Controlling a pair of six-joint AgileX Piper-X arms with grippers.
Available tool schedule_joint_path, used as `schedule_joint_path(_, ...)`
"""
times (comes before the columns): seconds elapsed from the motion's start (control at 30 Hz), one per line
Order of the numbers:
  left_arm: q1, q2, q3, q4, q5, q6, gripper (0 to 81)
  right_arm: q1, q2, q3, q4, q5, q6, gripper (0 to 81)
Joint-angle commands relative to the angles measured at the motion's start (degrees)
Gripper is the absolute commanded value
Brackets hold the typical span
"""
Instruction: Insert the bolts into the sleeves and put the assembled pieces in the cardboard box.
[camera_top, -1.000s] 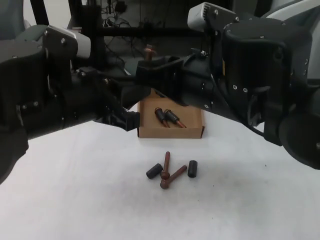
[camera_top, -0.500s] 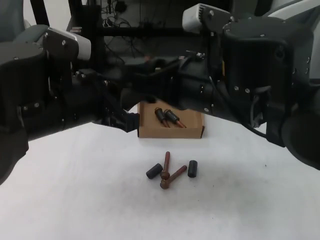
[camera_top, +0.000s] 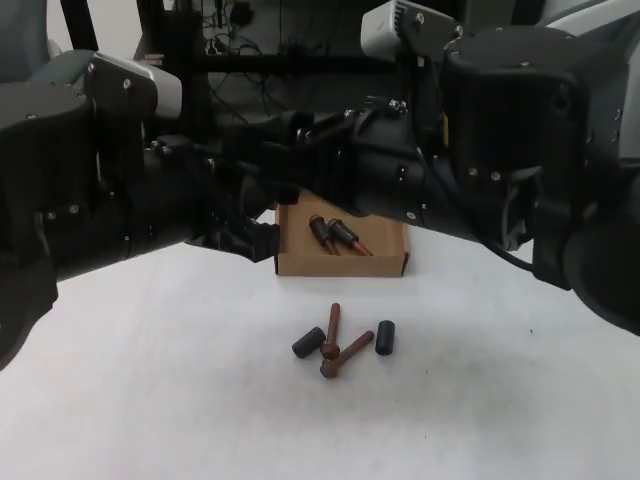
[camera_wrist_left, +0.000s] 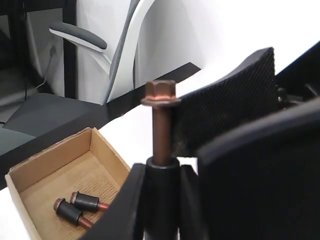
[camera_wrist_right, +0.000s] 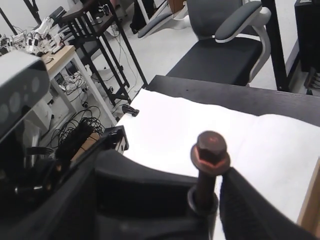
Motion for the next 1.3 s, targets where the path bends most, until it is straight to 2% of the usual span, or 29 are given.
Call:
schedule_joint_path(0.0,0.7,0.0,-0.6,0.2,-0.4,3.1,1.7,-1.6,-1.9,-0.2,1.0,-0.4,0.0,70.0)
schedule_joint_path(0.33,7.2,0.0,-0.6,0.7,2.3,4.6,1.7,-2.7,-8.1,-0.2,12.1,-0.4,-5.4,70.0)
schedule_joint_path(0.47,7.2,0.0,-1.2,2.9,2.8,7.5,1.7,-2.7,-9.6,-0.2,13.4,-0.9,-5.2,70.0)
schedule_joint_path(0.57,6.9,0.0,-3.9,13.5,2.4,11.2,1.7,-2.5,-10.7,-0.2,16.7,-1.8,-5.2,70.0)
schedule_joint_path(0.7,6.9,0.3,-9.7,27.9,-4.0,17.8,1.7,-2.0,-11.7,-0.2,23.9,-2.8,-7.5,70.0)
schedule_joint_path(1.0,6.8,7.6,-23.5,44.3,-5.0,18.2,1.7,-1.1,-11.6,-0.2,36.6,-2.4,-13.5,70.0)
schedule_joint_path(1.27,1.5,19.1,-33.8,47.5,-8.0,17.9,1.7,-1.3,-11.6,-0.2,37.2,-1.7,-15.1,70.0)
